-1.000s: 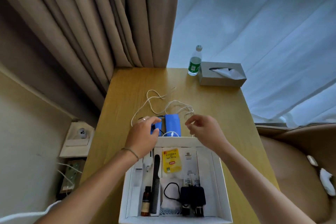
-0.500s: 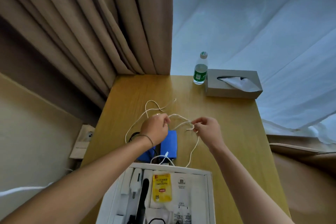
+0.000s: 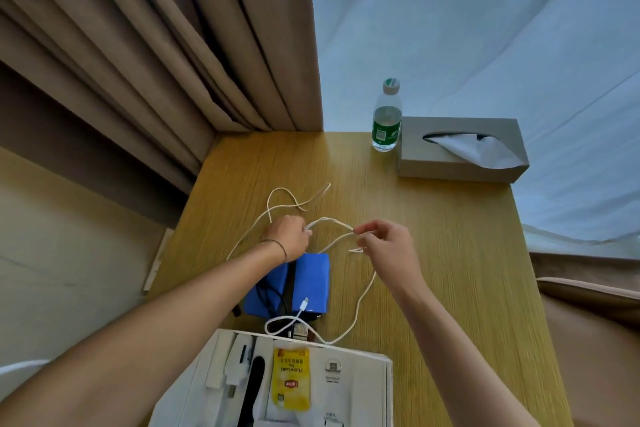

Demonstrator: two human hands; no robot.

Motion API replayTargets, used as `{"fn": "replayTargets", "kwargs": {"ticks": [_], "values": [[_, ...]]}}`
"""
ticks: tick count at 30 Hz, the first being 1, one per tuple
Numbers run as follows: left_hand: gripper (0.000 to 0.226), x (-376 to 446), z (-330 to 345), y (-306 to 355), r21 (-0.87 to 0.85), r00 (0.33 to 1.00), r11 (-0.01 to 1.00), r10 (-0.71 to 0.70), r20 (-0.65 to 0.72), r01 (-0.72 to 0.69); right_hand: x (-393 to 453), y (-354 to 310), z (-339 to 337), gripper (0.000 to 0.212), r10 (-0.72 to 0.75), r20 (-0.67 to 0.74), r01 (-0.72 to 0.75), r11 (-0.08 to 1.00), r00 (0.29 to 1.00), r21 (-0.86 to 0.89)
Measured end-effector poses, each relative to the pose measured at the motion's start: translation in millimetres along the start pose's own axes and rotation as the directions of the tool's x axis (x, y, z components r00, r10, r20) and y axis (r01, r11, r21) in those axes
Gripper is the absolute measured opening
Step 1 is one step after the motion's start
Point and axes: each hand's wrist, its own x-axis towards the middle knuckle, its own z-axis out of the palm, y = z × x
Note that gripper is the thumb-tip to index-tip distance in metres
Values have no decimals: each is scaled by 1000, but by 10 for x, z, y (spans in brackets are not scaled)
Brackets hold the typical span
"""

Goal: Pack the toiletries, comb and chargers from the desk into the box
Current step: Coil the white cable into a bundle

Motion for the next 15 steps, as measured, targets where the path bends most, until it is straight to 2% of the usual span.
{"fn": "replayTargets", "kwargs": {"ticks": [4,10,13,15], "values": [[35,-165,-214,-8,-296,994,949,99,-50,-109,-96,-133,-6,19,-95,-17,94,993,995,-76],[36,-574,-653,114,-531,966,807,226,-126,-258,-337,-468,100,27,-366,-69,342,910,928,-237],[36,-778,-886,136,-613,945,723,294,-146,-320,-425,-647,102,43,-419,-18,397,873,908,-283],[36,-913,-1041,136,-665,929,662,341,-144,-346,-474,-753,108,51,-400,55,400,879,915,-259]]}}
